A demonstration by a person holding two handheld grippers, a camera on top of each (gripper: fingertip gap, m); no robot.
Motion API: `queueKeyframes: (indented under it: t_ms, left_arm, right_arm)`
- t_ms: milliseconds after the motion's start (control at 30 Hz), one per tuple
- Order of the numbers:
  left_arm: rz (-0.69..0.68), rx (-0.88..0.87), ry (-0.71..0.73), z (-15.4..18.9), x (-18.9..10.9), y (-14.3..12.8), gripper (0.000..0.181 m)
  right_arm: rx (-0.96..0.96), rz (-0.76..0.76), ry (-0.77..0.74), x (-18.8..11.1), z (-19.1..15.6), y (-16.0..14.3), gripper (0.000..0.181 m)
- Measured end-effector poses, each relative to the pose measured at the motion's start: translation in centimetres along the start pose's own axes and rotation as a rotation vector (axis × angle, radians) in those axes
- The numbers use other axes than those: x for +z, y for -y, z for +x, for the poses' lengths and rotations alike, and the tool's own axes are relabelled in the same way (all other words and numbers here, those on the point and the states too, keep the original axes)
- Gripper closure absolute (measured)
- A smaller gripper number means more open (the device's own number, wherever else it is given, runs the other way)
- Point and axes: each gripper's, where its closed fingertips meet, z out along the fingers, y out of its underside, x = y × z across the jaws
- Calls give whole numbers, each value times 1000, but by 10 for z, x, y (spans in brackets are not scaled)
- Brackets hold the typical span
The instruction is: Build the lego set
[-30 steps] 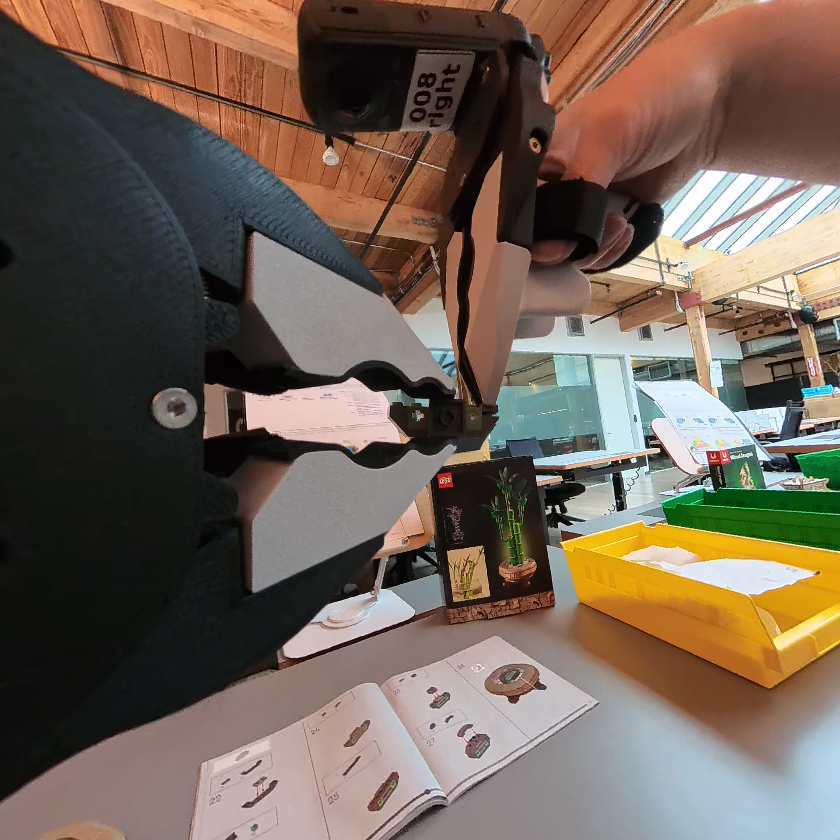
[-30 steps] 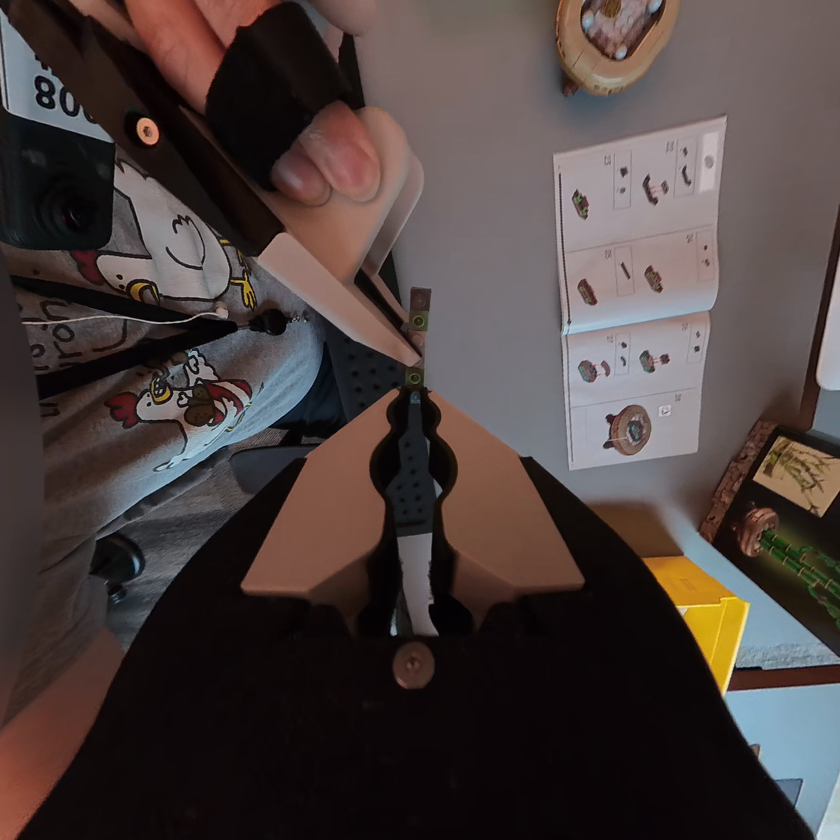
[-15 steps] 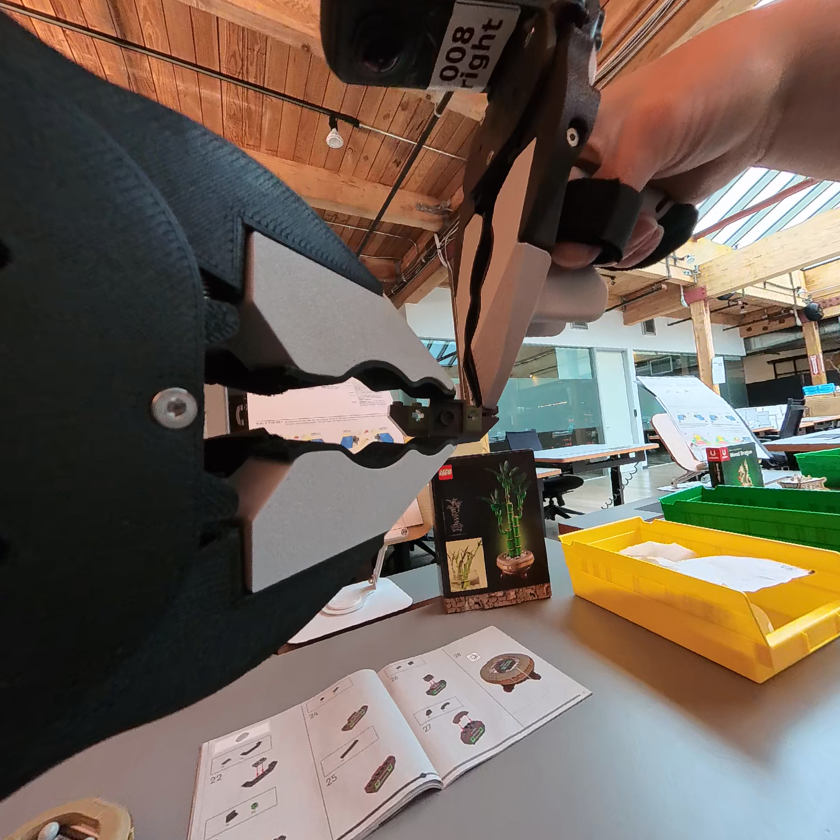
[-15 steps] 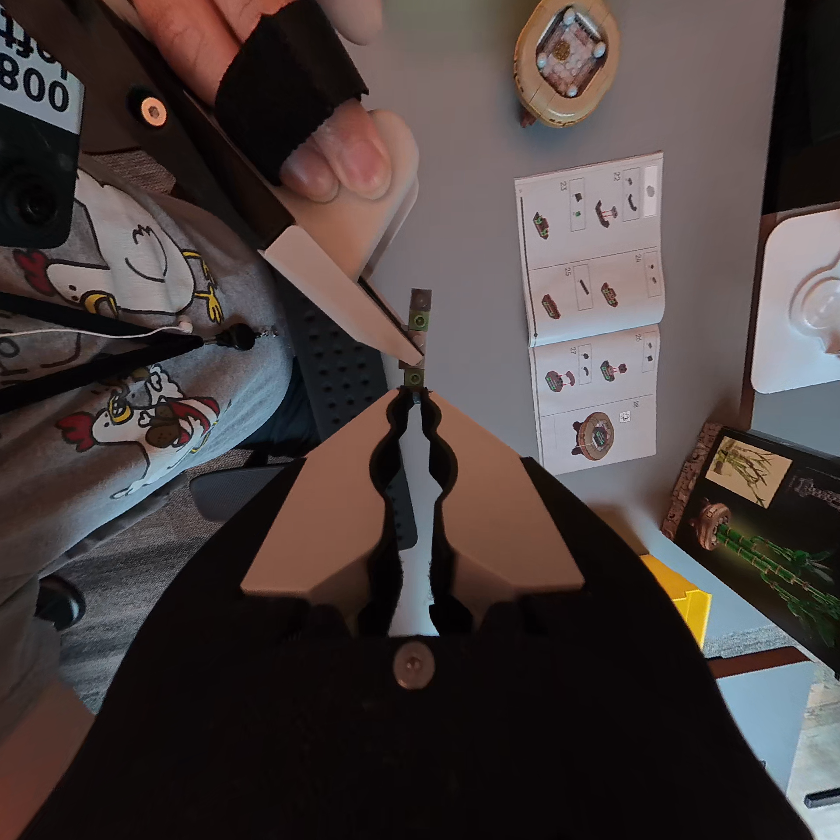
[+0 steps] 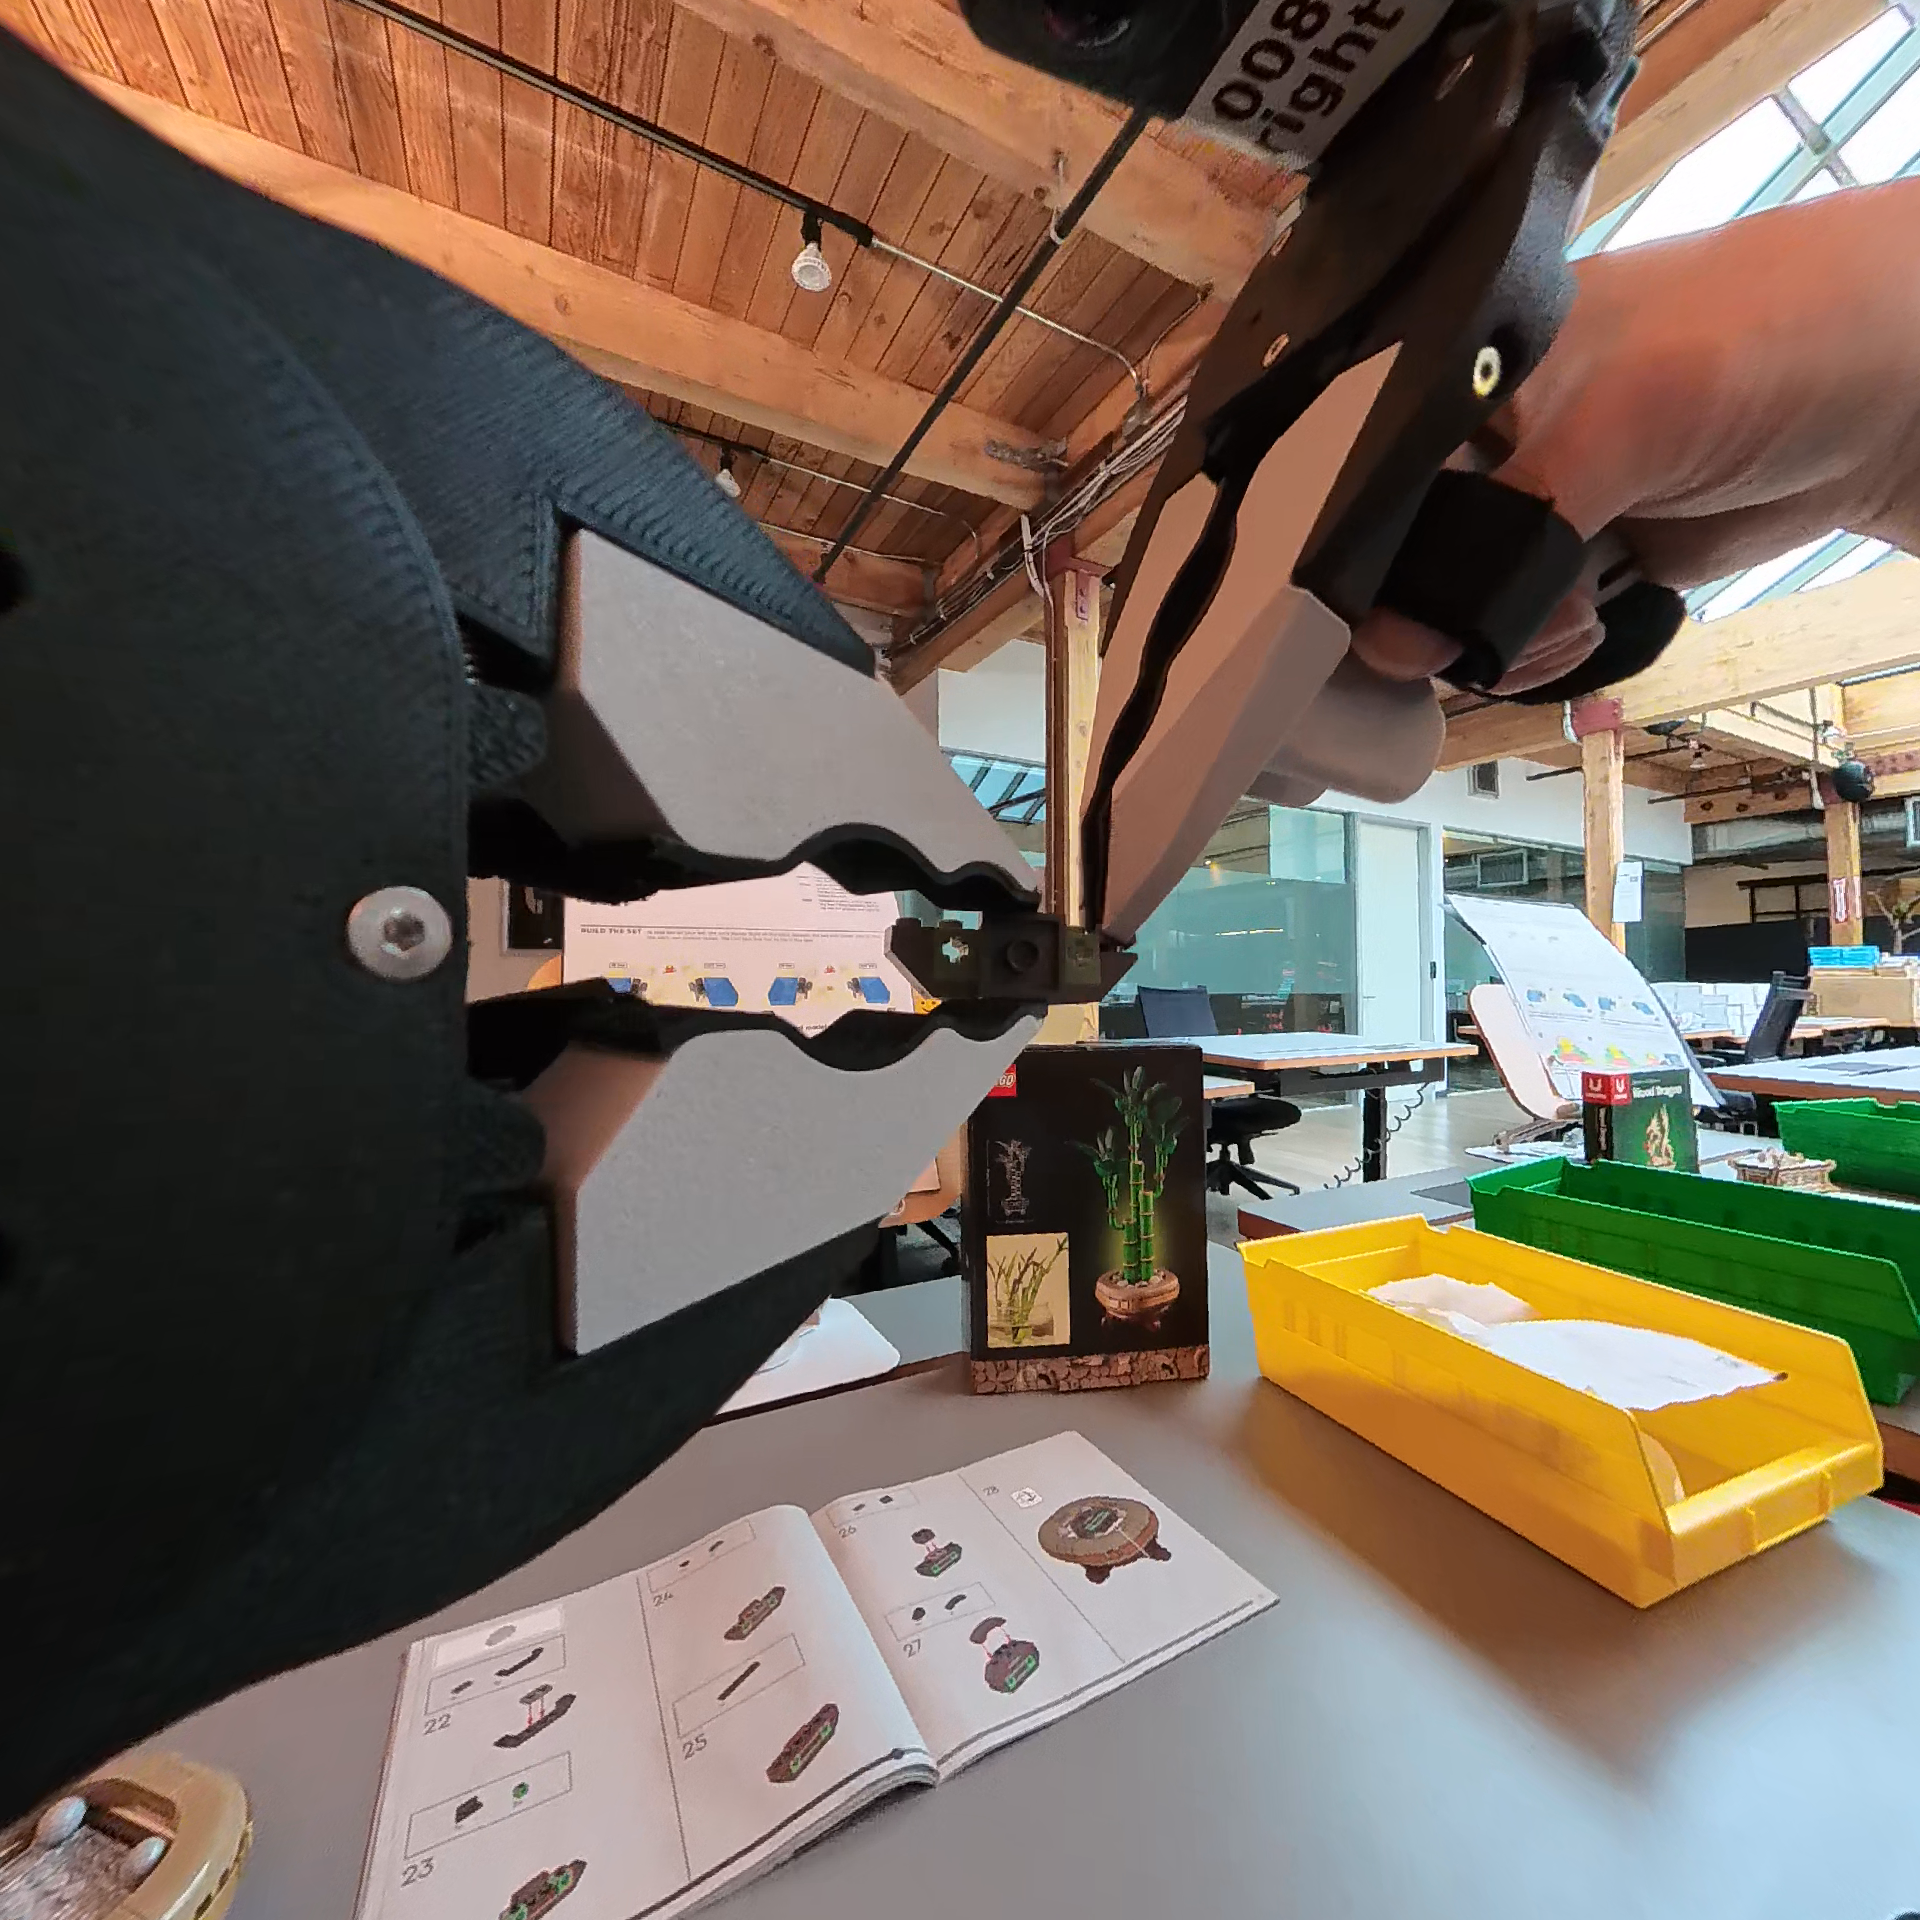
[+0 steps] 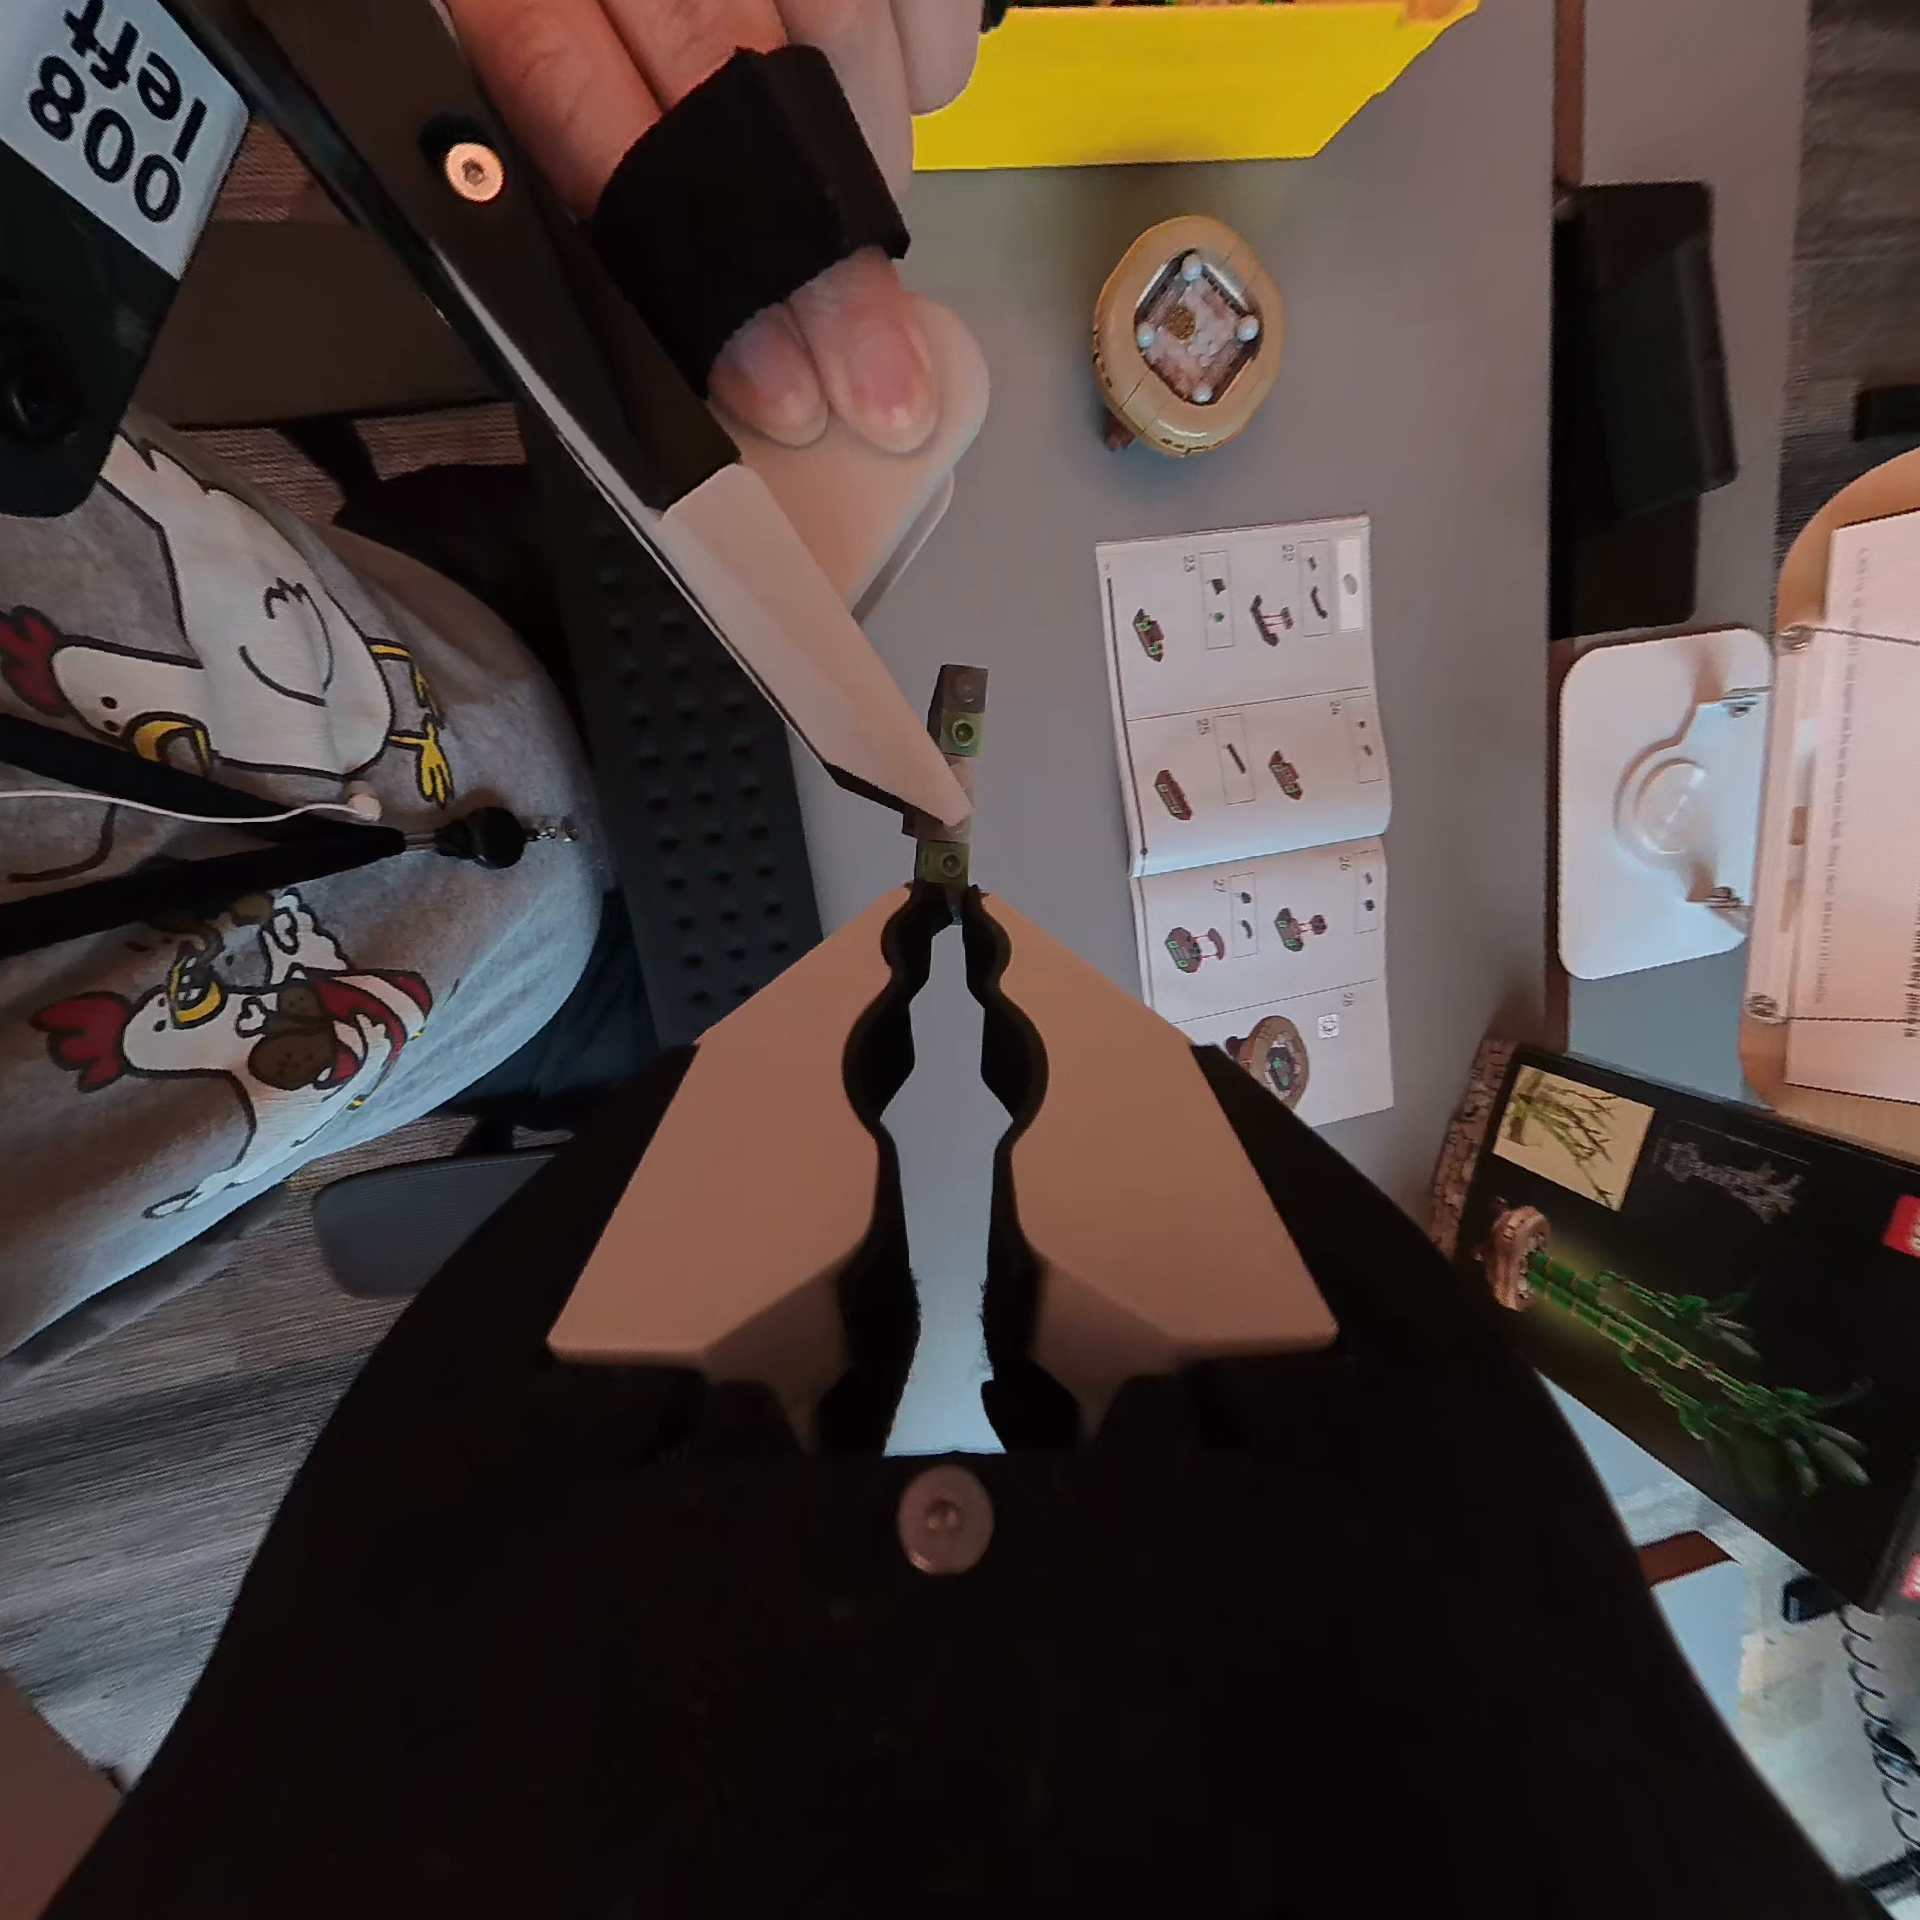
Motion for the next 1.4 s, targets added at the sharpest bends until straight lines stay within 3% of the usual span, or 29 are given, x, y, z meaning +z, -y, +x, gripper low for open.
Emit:
queueKeyframes:
  t_ms: [233,533,700,1400]
  left_arm:
    - [7,-16,10,-2,0,1,167]
    - [14,32,26,-6,-2,4,166]
    - [7,55,43,-9,-3,3,166]
    - [0,-24,47,-19,-2,0,166]
  right_arm:
    - [-10,22,-39,-1,2,1,176]
    - [128,53,206,-6,-3,2,177]
    - [158,77,252,-9,-3,5,177]
    - [47,159,132,-19,-1,11,171]
